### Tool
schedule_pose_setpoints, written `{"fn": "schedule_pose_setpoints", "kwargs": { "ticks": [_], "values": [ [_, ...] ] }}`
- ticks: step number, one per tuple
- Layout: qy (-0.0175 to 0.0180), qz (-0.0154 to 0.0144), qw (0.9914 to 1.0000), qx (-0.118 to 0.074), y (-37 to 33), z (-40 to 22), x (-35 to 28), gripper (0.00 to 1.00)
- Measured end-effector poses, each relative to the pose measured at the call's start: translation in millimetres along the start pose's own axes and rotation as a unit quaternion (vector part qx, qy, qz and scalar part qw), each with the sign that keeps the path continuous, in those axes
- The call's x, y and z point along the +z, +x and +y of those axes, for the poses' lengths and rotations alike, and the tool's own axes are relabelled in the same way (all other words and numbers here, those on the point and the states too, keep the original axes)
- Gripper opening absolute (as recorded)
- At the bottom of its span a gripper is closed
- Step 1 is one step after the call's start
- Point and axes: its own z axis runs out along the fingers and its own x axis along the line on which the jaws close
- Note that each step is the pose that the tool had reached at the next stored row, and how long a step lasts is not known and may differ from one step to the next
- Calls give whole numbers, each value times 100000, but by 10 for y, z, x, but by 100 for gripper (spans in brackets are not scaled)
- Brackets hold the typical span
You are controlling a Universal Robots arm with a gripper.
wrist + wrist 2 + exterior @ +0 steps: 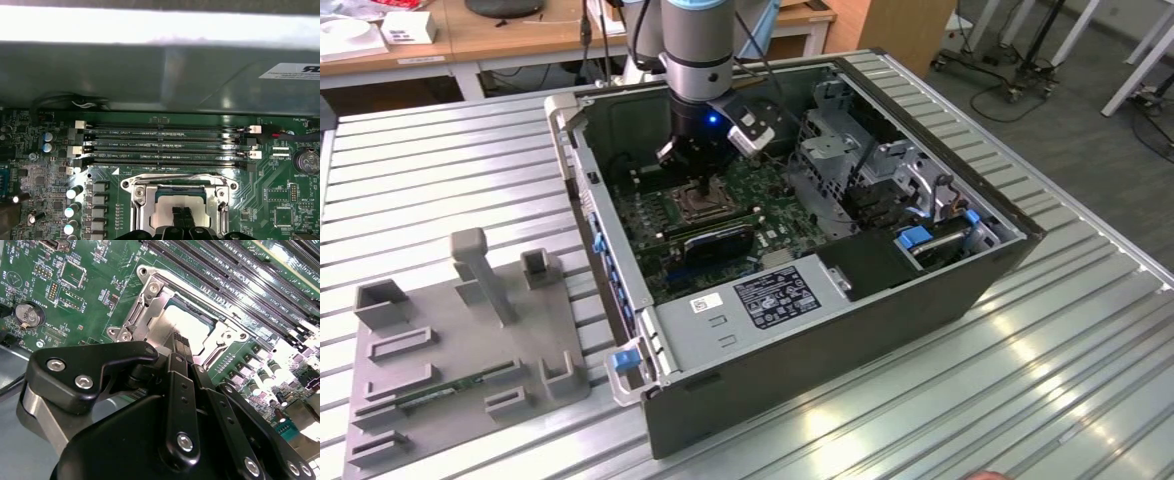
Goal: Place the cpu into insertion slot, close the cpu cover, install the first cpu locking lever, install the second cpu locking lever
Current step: 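Install the first cpu locking lever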
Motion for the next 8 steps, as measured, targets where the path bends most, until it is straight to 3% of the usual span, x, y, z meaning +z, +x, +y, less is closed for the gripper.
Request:
{"fn": "schedule_pose_setpoints", "kwargs": {
  "ticks": [4,8],
  "values": [
    [12,4,100000,1,-1,1,-11,11],
    [3,-3,100000,1,-6,4,-89,11]
  ]
}}
